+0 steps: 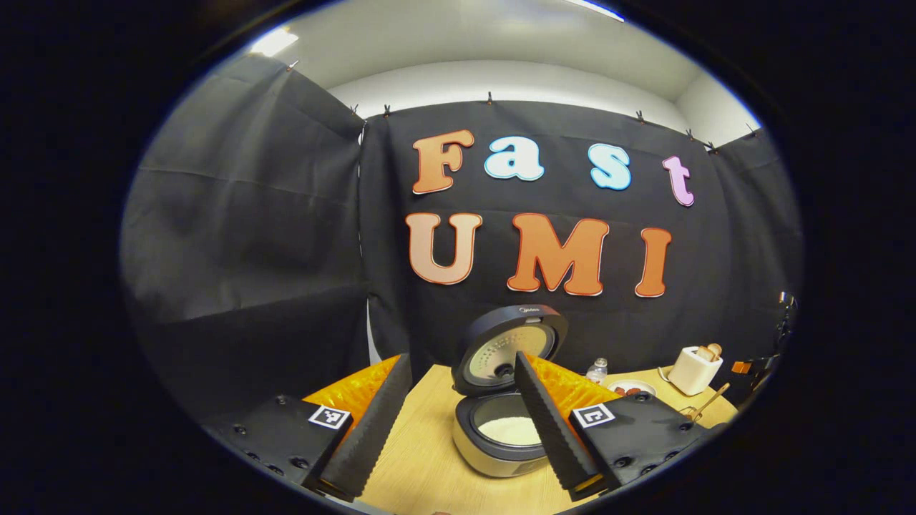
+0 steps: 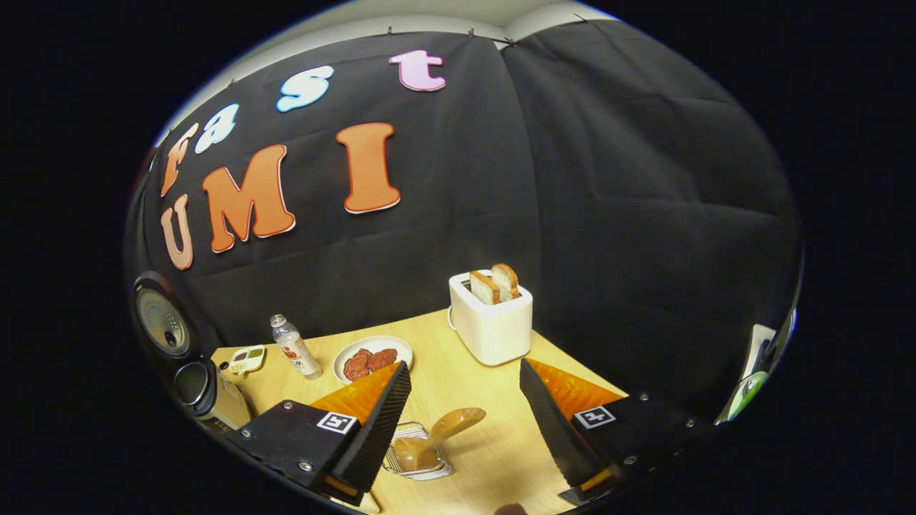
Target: Close the left gripper, press the button to open the rice cooker; take a wooden spoon from the chopstick holder with the right hand, scoop a spoonful of rice and pour it into the rice cooker, then put the wooden spoon back into the chopstick holder.
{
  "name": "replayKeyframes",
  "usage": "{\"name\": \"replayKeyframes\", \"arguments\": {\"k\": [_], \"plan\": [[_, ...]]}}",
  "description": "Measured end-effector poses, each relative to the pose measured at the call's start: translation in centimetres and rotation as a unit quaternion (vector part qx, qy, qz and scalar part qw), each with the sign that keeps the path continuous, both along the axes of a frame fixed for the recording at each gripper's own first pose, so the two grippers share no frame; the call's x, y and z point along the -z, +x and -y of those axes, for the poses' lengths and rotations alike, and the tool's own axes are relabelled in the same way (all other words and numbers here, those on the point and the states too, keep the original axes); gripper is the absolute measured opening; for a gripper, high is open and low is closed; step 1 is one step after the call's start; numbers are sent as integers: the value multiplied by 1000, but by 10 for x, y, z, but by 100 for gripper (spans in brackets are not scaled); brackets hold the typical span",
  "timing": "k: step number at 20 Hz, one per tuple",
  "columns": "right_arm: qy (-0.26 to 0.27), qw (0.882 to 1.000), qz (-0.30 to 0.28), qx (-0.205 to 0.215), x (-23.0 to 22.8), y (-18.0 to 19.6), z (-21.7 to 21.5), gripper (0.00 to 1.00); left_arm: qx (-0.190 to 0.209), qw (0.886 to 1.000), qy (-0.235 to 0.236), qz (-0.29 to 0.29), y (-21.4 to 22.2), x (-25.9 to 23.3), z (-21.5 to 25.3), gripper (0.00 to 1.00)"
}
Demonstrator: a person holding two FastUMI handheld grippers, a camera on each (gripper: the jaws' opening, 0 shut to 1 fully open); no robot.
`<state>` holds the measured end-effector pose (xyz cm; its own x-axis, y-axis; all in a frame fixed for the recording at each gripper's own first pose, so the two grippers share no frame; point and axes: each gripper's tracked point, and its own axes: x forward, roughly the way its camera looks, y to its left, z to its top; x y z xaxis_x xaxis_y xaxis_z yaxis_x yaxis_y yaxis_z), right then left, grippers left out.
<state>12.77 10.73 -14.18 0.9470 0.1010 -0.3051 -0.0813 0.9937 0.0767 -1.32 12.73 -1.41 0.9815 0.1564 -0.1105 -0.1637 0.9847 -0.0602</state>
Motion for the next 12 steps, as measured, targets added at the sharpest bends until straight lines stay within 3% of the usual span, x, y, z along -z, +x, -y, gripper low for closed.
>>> {"name": "replayKeyframes", "arguments": {"k": [4,7,8,9,10,12], "plan": [[31,999,23,-22,-46,-26,-30,95,6,1000,8,17,43,-40,0,94],[16,998,36,-51,-66,-42,-47,95,16,1000,-3,23,87,-69,0,100],[11,997,41,-58,-73,-46,-49,95,21,1000,-12,17,100,-73,3,94],[6,997,44,-62,-80,-50,-50,95,28,999,-21,15,115,-80,6,94],[5,997,48,-66,-86,-52,-52,95,34,999,-25,15,131,-86,9,100],[7,996,56,-76,-99,-60,-59,95,32,999,-17,12,167,-93,7,94]]}}
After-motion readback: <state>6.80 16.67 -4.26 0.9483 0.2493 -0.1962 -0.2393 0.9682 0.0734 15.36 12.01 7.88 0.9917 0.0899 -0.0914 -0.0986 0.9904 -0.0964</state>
